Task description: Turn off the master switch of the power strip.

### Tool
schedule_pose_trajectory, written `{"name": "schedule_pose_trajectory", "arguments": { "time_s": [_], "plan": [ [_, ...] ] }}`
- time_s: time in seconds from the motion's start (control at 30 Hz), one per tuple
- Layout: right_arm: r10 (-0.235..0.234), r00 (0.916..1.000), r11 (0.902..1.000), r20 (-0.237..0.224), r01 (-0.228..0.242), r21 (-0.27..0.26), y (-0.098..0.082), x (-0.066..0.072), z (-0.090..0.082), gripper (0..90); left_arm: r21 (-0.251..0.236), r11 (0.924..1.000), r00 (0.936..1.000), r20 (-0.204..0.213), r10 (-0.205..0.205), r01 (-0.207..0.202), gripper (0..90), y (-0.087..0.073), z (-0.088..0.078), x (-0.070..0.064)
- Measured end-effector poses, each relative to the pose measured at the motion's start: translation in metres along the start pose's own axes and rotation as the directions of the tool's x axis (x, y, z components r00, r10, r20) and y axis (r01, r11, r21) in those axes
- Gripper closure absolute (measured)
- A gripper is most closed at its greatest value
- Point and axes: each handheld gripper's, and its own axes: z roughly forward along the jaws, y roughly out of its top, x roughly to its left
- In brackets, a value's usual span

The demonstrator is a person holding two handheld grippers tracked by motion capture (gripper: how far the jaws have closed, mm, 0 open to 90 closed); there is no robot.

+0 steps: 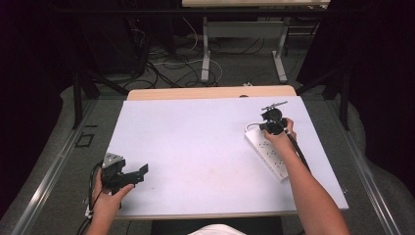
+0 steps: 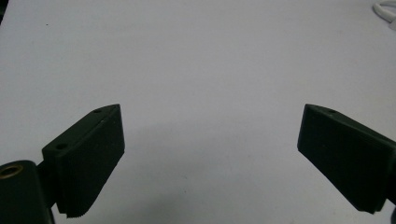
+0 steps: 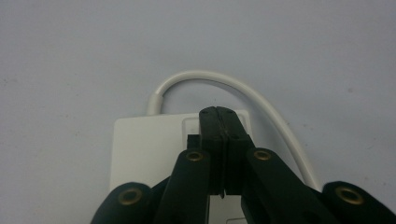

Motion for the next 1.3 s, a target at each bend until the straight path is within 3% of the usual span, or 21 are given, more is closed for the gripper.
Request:
{"name": "schedule_pose_trajectory", "arguments": {
  "time_s": [0.6, 0.67, 0.83, 1.3],
  "plan": [
    [0.041, 0.9991, 0.9991, -0.005, -0.041, 0.009, -0.002, -0.001, 0.007, 90.0, 0.0, 1.0, 1.0, -0.001, 0.007, -0.007, 7.5, 0.0, -0.001, 0.0],
    [0.034, 0.9994, 0.9993, 0.004, -0.034, 0.014, -0.002, 0.0, 0.008, 90.0, -0.001, 1.0, 1.0, -0.002, 0.007, -0.007, 7.5, 0.0, -0.001, 0.0],
    [-0.051, 0.9965, 0.9985, 0.067, 0.05, 0.021, -0.002, 0.01, 0.01, 90.0, -0.001, 1.0, 1.0, 0.001, 0.005, -0.005, 7.5, 0.001, -0.002, 0.0],
    [0.019, 0.9994, 0.9997, 0.029, -0.019, 0.014, -0.002, -0.002, 0.006, 89.2, 0.0, 1.0, 1.0, 0.001, 0.001, -0.001, 7.5, 0.001, -0.002, 0.0]
  ]
}}
